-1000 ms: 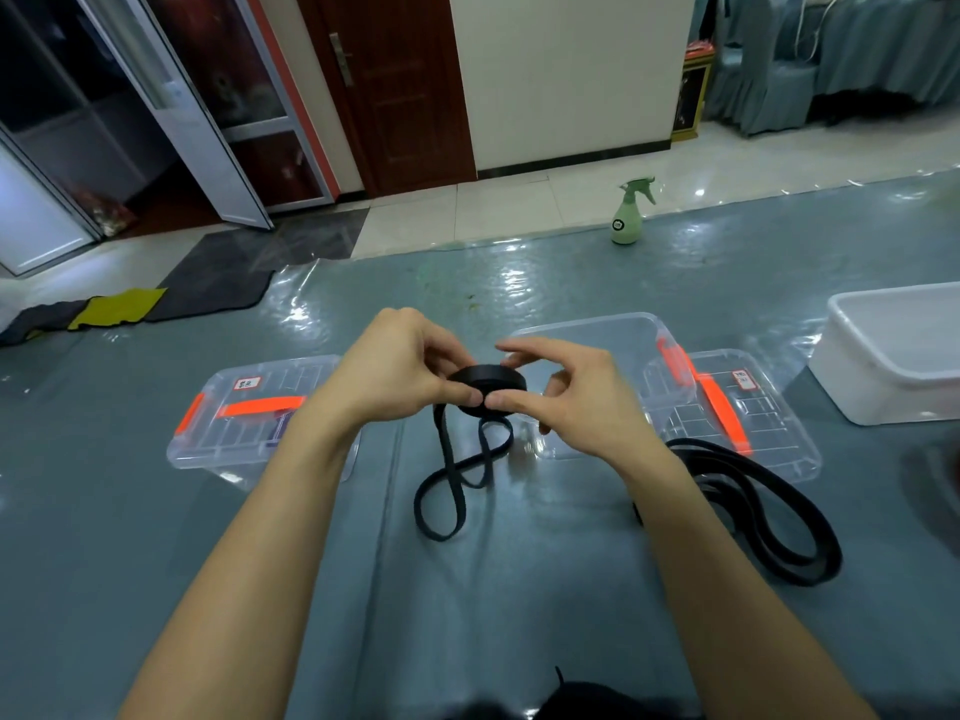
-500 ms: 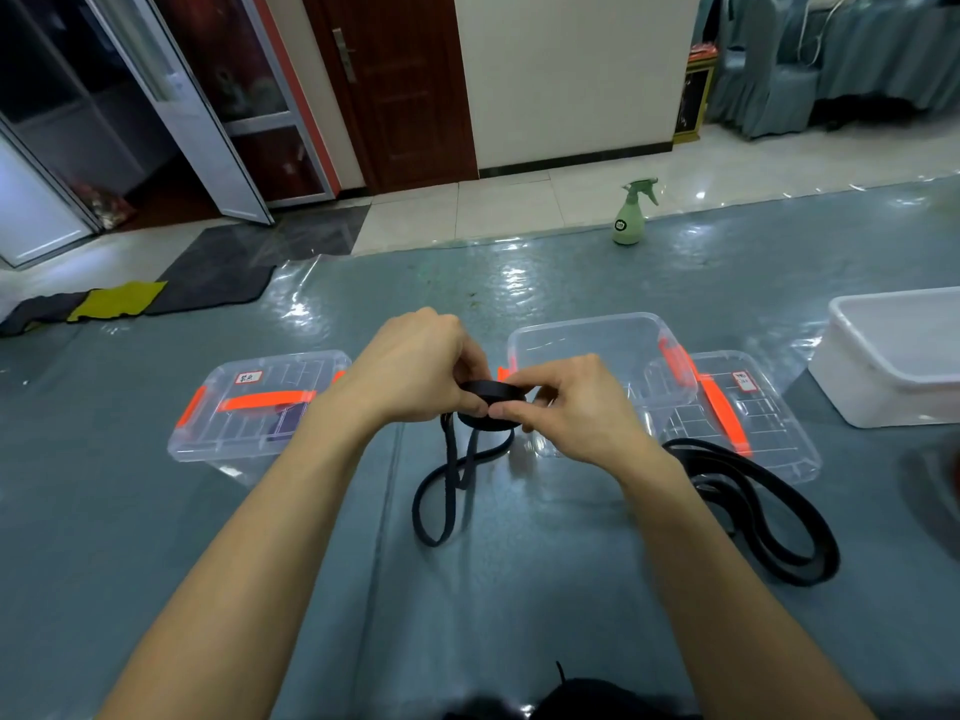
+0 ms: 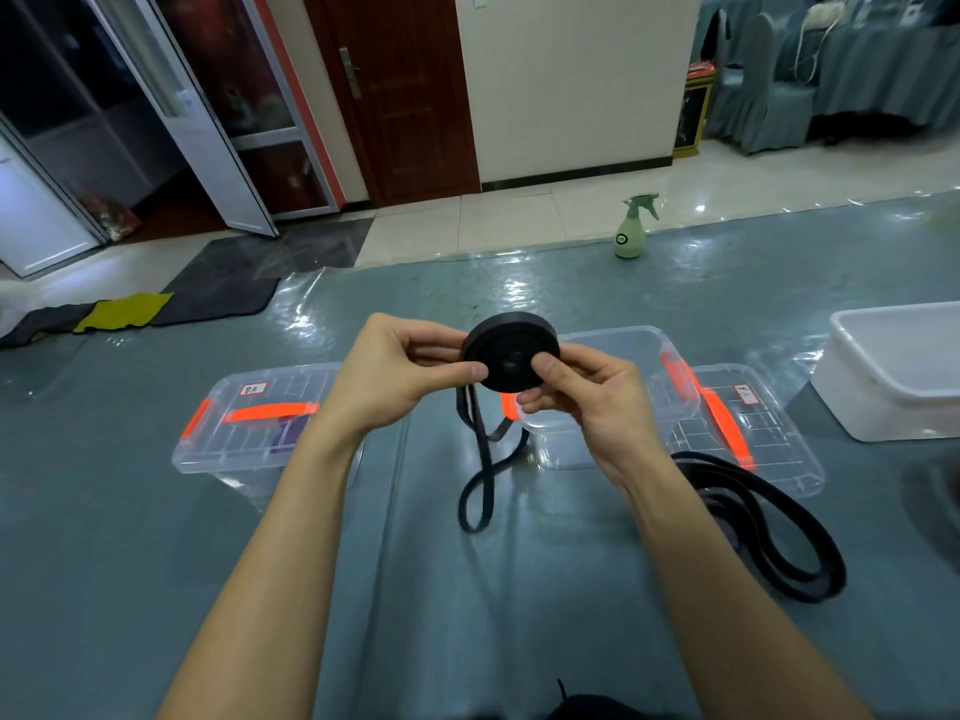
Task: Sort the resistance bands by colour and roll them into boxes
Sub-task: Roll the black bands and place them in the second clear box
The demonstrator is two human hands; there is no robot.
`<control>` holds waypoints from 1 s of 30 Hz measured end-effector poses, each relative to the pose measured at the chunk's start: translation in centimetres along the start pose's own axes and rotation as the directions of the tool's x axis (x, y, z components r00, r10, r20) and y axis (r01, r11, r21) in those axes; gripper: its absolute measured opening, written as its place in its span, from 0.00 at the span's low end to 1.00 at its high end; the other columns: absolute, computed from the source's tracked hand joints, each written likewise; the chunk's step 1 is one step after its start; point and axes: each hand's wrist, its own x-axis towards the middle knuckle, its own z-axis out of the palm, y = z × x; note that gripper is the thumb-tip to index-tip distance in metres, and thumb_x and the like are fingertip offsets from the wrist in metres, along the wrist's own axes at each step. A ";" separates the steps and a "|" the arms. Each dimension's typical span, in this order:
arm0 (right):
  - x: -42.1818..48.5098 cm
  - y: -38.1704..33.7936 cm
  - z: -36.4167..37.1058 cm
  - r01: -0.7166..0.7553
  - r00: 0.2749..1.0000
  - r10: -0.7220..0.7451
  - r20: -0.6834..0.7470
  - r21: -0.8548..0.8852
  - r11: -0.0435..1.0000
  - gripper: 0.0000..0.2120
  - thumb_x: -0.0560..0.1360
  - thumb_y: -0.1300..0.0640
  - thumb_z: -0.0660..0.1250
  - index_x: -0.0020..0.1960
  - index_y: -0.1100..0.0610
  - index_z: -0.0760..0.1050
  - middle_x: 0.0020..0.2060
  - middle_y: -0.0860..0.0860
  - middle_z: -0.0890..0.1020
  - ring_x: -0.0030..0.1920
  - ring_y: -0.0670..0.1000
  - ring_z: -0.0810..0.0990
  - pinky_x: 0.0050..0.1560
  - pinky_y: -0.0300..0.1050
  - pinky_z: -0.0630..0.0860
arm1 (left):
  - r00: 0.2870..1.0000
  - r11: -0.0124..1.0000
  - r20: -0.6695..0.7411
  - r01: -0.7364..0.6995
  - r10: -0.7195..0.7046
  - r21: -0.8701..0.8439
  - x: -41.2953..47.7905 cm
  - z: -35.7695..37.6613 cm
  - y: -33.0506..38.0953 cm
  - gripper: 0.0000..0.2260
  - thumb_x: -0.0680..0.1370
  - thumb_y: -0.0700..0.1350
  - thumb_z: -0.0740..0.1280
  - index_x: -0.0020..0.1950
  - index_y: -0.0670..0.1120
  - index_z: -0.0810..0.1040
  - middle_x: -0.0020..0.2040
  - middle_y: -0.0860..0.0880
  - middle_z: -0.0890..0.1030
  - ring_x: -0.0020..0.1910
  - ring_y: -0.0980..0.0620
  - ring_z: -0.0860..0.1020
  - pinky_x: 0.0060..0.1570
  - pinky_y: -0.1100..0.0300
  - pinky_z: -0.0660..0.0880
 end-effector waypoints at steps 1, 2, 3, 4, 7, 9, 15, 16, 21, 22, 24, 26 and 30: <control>-0.1 0.5 0.0 -0.024 1.000 0.023 0.012 0.017 1.000 0.21 0.71 0.52 0.80 0.57 0.64 0.86 0.45 0.68 0.87 0.37 0.59 0.88 0.45 0.48 0.87 | 1.000 1.000 0.012 0.007 -0.007 0.019 0.1 -0.3 0.1 0.14 0.67 0.46 0.87 0.51 0.52 0.92 0.48 0.47 0.91 0.51 0.47 0.90 0.54 0.59 0.85; -0.2 0.9 0.1 -0.041 0.999 0.041 0.027 0.035 0.999 0.21 0.71 0.51 0.80 0.57 0.65 0.86 0.46 0.68 0.87 0.38 0.60 0.89 0.46 0.48 0.87 | 1.000 0.999 0.025 0.011 -0.012 0.033 0.1 -0.5 0.3 0.14 0.67 0.46 0.86 0.51 0.51 0.91 0.48 0.46 0.91 0.50 0.47 0.90 0.54 0.59 0.85; -0.2 1.2 0.2 -0.051 0.998 0.049 0.039 0.055 0.997 0.20 0.71 0.51 0.80 0.57 0.64 0.86 0.46 0.68 0.87 0.39 0.60 0.89 0.46 0.48 0.87 | 0.999 0.999 0.034 0.013 -0.014 0.041 0.2 -0.8 0.4 0.14 0.67 0.46 0.86 0.51 0.49 0.91 0.48 0.45 0.91 0.50 0.46 0.90 0.54 0.60 0.85; -0.3 1.4 0.4 -0.056 0.998 0.053 0.046 0.077 0.995 0.20 0.71 0.50 0.81 0.56 0.63 0.86 0.46 0.68 0.88 0.40 0.60 0.89 0.46 0.47 0.86 | 0.999 0.999 0.041 0.014 -0.016 0.043 0.2 -1.0 0.5 0.14 0.67 0.45 0.85 0.51 0.48 0.91 0.48 0.44 0.91 0.50 0.45 0.90 0.54 0.60 0.85; -0.1 1.6 0.5 -0.061 0.997 0.055 0.059 0.103 0.993 0.20 0.69 0.49 0.83 0.54 0.61 0.87 0.48 0.67 0.88 0.39 0.60 0.89 0.45 0.46 0.86 | 0.998 1.000 0.052 0.031 -0.031 -0.005 0.2 -1.1 0.4 0.14 0.69 0.44 0.85 0.53 0.47 0.91 0.49 0.42 0.91 0.51 0.44 0.90 0.54 0.59 0.85; 0.1 1.4 0.1 -0.056 0.994 0.054 0.097 0.017 0.998 0.19 0.70 0.49 0.84 0.54 0.60 0.87 0.48 0.65 0.88 0.40 0.62 0.90 0.43 0.48 0.87 | 0.998 0.999 0.049 0.047 -0.047 0.010 0.1 -1.1 0.0 0.14 0.68 0.44 0.85 0.52 0.47 0.91 0.48 0.42 0.91 0.50 0.43 0.90 0.55 0.56 0.86; 0.3 0.3 -0.4 0.088 0.990 0.011 0.138 -0.685 0.723 0.29 0.63 0.34 0.84 0.62 0.37 0.84 0.52 0.35 0.87 0.30 0.48 0.86 0.34 0.31 0.75 | 0.993 0.746 0.093 -0.012 -0.067 0.665 0.5 -0.6 0.7 0.09 0.69 0.47 0.85 0.45 0.57 0.90 0.38 0.58 0.88 0.41 0.56 0.87 0.50 0.50 0.85; 0.3 0.4 0.1 0.127 0.983 0.015 0.183 -0.737 0.664 0.26 0.65 0.35 0.83 0.61 0.36 0.84 0.48 0.32 0.87 0.28 0.45 0.84 0.34 0.31 0.73 | 0.989 0.644 0.128 -0.055 -0.067 0.763 0.6 -0.1 1.3 0.09 0.68 0.50 0.84 0.45 0.59 0.89 0.37 0.60 0.87 0.41 0.57 0.86 0.48 0.51 0.84; 0.2 1.0 1.3 0.219 0.960 0.044 0.276 -0.839 0.498 0.08 0.75 0.44 0.80 0.53 0.43 0.89 0.30 0.43 0.83 0.31 0.49 0.82 0.38 0.49 0.80 | 0.969 0.376 0.229 -0.179 -0.093 0.909 0.6 1.7 2.8 0.08 0.69 0.54 0.80 0.48 0.59 0.89 0.38 0.60 0.87 0.43 0.54 0.84 0.47 0.53 0.82; 0.3 0.9 1.1 0.210 0.962 0.047 0.269 -0.839 0.502 0.08 0.74 0.43 0.80 0.52 0.43 0.89 0.29 0.46 0.83 0.31 0.49 0.83 0.39 0.49 0.80 | 0.968 0.374 0.231 -0.180 -0.096 0.910 0.6 1.7 2.9 0.08 0.70 0.54 0.80 0.48 0.59 0.89 0.38 0.60 0.87 0.43 0.54 0.84 0.47 0.54 0.81; 0.4 0.5 0.9 0.192 0.964 0.062 0.259 -0.839 0.510 0.08 0.73 0.41 0.80 0.51 0.41 0.89 0.28 0.46 0.84 0.31 0.48 0.84 0.36 0.44 0.79 | 0.967 0.375 0.236 -0.186 -0.091 0.908 0.6 1.7 3.1 0.08 0.70 0.54 0.80 0.49 0.59 0.89 0.38 0.59 0.87 0.42 0.55 0.84 0.47 0.54 0.81; 0.7 0.2 0.8 0.181 0.961 0.081 0.264 -0.823 0.538 0.09 0.72 0.40 0.81 0.50 0.40 0.88 0.28 0.45 0.84 0.29 0.44 0.83 0.30 0.36 0.72 | 0.965 0.364 0.254 -0.212 -0.069 0.907 0.7 1.6 3.4 0.07 0.71 0.53 0.79 0.49 0.59 0.89 0.37 0.59 0.87 0.42 0.54 0.84 0.46 0.54 0.81; 1.1 -0.6 0.9 0.229 0.962 0.006 0.273 -0.818 0.527 0.07 0.72 0.38 0.79 0.46 0.39 0.87 0.29 0.45 0.85 0.31 0.46 0.84 0.33 0.42 0.77 | 0.959 0.402 0.283 -0.267 0.021 0.876 0.8 1.1 3.9 0.07 0.72 0.52 0.78 0.49 0.59 0.90 0.37 0.58 0.87 0.41 0.54 0.84 0.45 0.54 0.81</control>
